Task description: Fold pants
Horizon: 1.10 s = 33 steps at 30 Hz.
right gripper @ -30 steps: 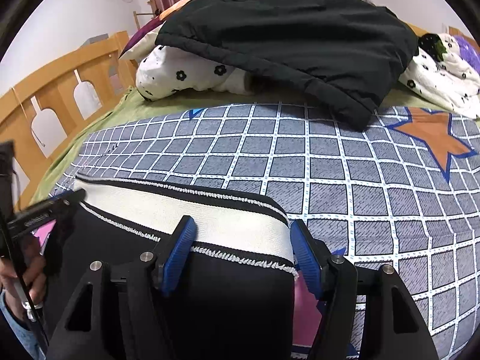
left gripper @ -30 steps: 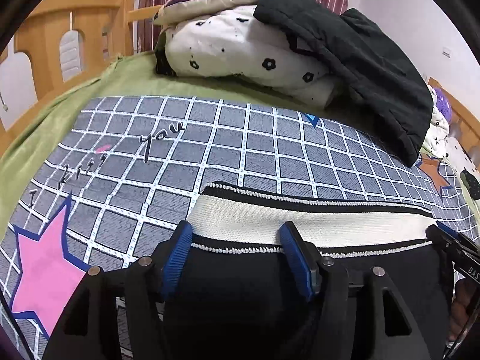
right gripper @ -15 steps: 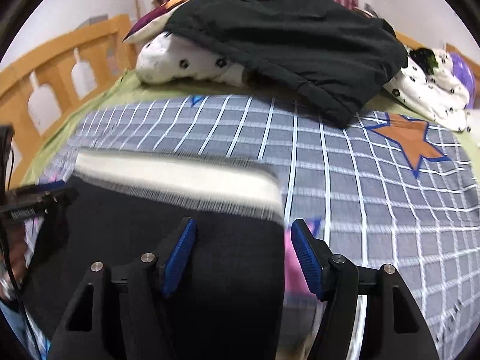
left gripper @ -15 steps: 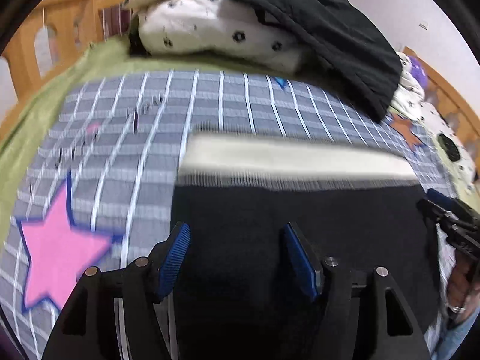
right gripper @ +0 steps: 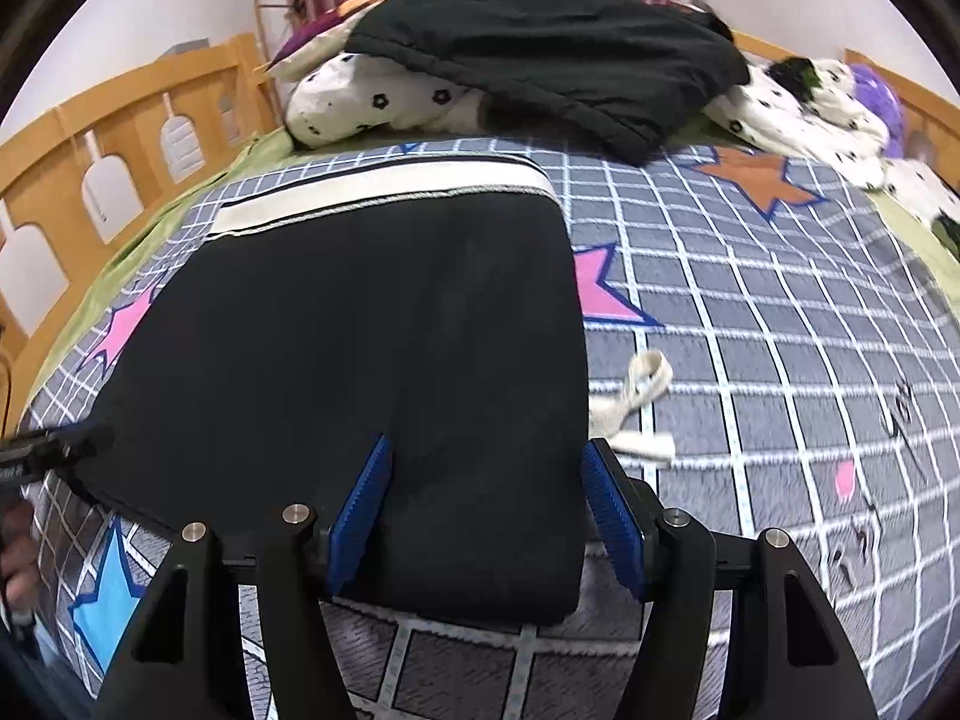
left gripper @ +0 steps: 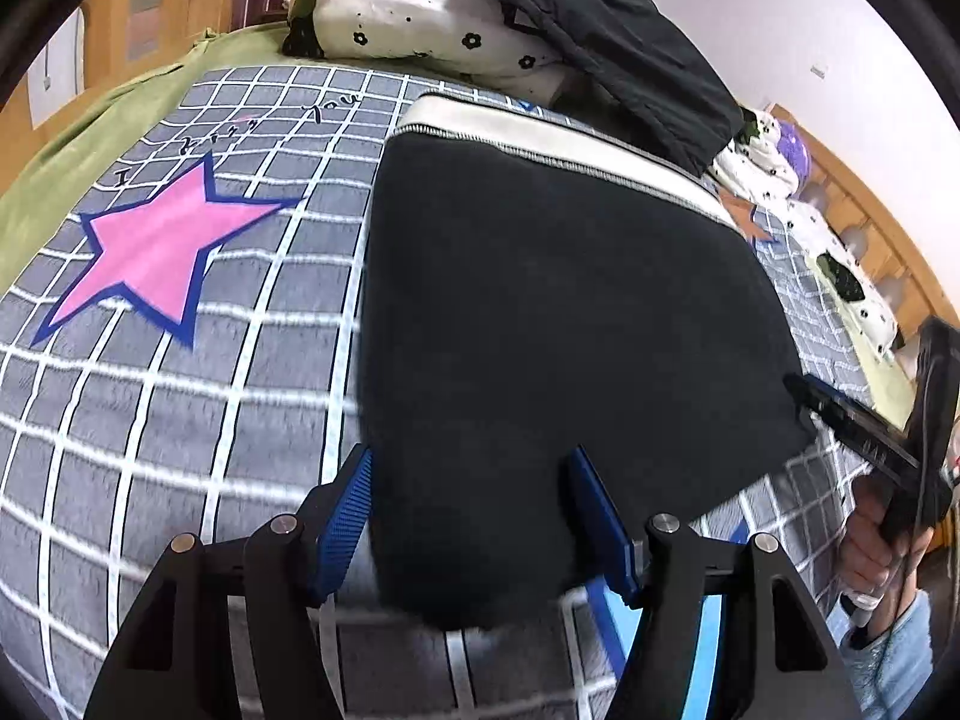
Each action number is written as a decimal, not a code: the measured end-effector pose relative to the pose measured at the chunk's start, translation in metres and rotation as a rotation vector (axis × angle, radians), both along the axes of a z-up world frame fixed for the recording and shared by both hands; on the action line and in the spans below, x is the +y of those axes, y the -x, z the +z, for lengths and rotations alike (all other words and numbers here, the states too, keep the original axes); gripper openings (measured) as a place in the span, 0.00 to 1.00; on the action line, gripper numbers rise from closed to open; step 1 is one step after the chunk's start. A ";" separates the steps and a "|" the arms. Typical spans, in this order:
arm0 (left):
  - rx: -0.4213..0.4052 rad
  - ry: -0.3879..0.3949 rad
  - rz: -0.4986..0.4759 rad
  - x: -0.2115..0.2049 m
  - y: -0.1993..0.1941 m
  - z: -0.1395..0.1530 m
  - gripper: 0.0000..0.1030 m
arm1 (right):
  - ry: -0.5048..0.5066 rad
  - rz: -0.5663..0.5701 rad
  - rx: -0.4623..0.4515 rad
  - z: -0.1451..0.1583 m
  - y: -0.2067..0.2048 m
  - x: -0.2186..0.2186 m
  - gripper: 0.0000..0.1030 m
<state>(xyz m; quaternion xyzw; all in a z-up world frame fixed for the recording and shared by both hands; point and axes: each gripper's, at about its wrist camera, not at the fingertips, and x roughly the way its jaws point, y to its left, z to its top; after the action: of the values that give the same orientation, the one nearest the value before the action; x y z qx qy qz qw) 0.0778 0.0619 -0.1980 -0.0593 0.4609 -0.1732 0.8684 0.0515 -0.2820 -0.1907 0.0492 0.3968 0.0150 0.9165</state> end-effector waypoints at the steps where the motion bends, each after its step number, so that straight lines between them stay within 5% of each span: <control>1: -0.002 -0.005 0.004 0.000 0.003 0.000 0.62 | -0.006 -0.014 0.001 0.000 0.002 0.001 0.62; 7: 0.022 -0.013 0.032 0.000 0.016 -0.003 0.62 | 0.013 -0.041 0.047 -0.004 0.013 0.007 0.62; 14: -0.003 -0.120 0.051 -0.014 0.046 0.017 0.60 | 0.079 -0.049 0.091 0.001 0.052 0.016 0.57; 22: -0.160 -0.106 0.038 -0.040 0.099 0.093 0.63 | 0.105 -0.089 -0.037 0.075 0.108 0.030 0.56; 27: -0.242 -0.104 0.052 -0.053 0.125 0.128 0.77 | 0.132 -0.092 -0.069 0.114 0.134 0.031 0.57; 29: -0.255 -0.106 0.045 -0.060 0.134 0.137 0.77 | 0.144 -0.121 -0.094 0.127 0.146 0.025 0.62; 31: -0.267 -0.113 0.060 -0.065 0.142 0.142 0.77 | 0.130 -0.133 -0.122 0.137 0.160 0.019 0.87; 33: -0.278 -0.117 0.071 -0.069 0.147 0.146 0.78 | 0.145 -0.133 -0.155 0.144 0.171 0.014 0.92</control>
<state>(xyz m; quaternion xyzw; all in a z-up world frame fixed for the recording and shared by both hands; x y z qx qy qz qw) -0.0687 -0.0068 -0.0520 -0.0001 0.3430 -0.1215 0.9315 -0.1192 -0.2677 -0.0471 0.0078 0.3208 -0.0707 0.9445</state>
